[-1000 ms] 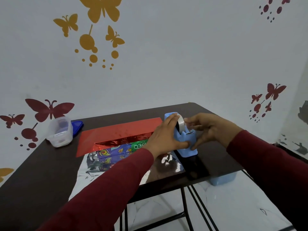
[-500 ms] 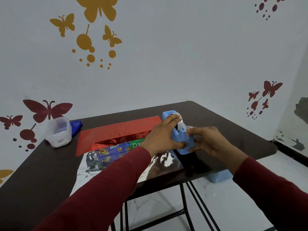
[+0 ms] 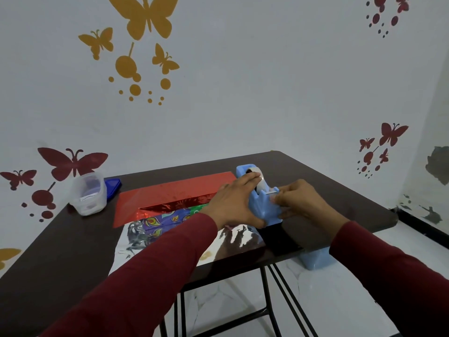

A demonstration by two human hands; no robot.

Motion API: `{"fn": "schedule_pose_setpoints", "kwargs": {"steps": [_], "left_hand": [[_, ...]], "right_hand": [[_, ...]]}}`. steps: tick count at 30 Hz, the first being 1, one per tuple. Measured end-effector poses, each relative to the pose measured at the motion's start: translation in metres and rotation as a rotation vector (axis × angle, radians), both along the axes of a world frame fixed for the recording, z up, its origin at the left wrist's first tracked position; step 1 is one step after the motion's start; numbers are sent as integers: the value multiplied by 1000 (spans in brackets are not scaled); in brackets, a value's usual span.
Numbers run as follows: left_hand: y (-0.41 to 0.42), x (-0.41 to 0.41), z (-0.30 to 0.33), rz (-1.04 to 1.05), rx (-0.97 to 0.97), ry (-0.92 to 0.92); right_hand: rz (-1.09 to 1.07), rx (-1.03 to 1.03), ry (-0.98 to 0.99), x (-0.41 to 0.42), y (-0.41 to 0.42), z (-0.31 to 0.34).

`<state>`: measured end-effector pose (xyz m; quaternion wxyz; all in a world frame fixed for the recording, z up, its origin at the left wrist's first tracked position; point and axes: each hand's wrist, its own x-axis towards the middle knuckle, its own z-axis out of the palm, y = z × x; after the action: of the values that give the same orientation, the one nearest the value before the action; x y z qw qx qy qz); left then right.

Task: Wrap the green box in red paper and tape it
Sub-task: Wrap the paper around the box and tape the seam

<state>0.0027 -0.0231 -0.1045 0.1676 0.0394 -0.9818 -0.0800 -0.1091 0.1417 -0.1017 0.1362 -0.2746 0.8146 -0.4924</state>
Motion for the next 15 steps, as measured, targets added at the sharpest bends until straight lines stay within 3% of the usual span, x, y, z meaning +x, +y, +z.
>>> {"fn": "schedule_pose_setpoints", "kwargs": {"steps": [4, 15], "left_hand": [[-2, 5, 1, -2, -34, -24], [-20, 37, 12, -15, -21, 129]], "right_hand": [[-5, 144, 178, 3, 8, -4], [-4, -325, 183, 53, 22, 5]]}}
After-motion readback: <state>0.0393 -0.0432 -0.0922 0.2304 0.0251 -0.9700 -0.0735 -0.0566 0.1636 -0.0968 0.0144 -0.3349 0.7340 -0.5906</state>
